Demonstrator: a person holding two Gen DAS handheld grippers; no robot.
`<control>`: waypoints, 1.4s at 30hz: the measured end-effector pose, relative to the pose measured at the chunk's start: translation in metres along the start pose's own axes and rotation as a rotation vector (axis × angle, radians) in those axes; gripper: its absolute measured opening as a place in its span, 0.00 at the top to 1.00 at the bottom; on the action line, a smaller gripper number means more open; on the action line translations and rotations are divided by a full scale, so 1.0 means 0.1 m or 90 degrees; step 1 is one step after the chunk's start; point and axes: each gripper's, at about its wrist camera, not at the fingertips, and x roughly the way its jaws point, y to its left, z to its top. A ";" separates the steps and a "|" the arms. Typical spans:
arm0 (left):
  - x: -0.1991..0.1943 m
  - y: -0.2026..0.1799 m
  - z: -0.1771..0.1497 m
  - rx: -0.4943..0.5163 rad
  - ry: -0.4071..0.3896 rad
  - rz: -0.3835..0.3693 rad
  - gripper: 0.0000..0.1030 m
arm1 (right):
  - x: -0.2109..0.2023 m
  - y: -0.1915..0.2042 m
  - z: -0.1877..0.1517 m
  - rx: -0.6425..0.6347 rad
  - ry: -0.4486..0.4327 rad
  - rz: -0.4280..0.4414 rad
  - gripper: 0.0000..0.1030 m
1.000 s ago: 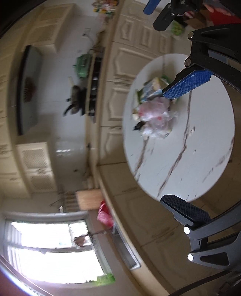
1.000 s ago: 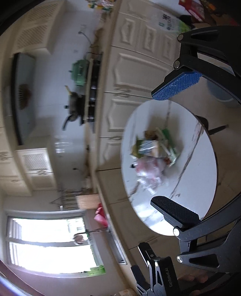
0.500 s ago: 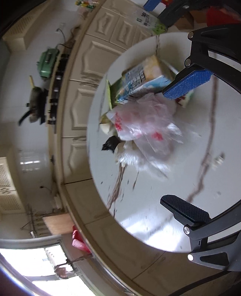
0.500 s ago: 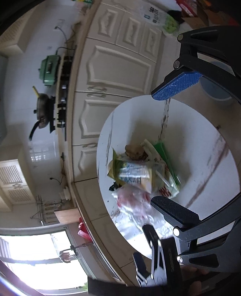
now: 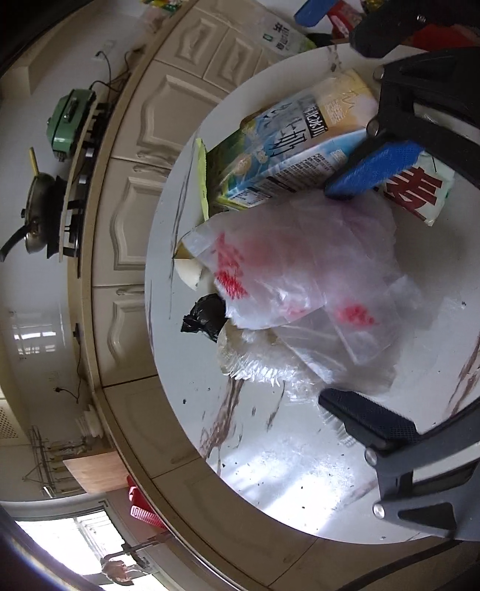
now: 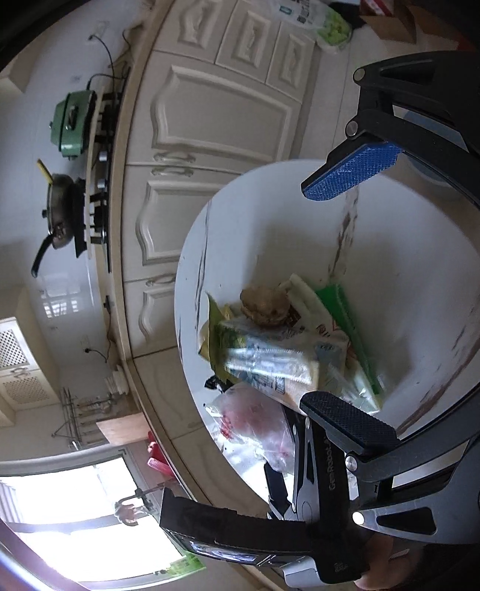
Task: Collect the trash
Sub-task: 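Grasp the clear plastic bag with the left tool while the right tool grasps the printed carton, then carry both items to the blue bin and open both tools to drop them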
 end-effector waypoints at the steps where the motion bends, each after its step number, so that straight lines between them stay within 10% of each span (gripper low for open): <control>1: -0.02 -0.01 -0.02 -0.002 -0.002 -0.003 0.17 | 0.03 0.03 0.01 -0.005 0.001 0.002 0.00; 5: -0.14 0.10 -0.08 -0.001 -0.027 -0.049 0.57 | 0.13 0.12 0.04 -0.017 0.008 0.009 0.00; 10: -0.28 0.34 -0.24 -0.009 -0.039 -0.067 0.72 | 0.27 0.27 0.10 -0.031 0.031 0.023 0.00; 18: -0.66 0.72 -0.56 -0.036 -0.073 -0.076 0.74 | 0.52 0.59 0.20 -0.078 0.067 0.010 0.00; 24: -0.93 0.75 -0.68 -0.041 -0.086 -0.086 0.74 | 0.57 0.63 0.17 -0.082 0.079 0.010 0.55; 42: -1.85 0.12 -1.02 0.025 -0.148 -0.102 0.74 | -0.36 0.04 0.04 0.032 -0.025 0.187 0.56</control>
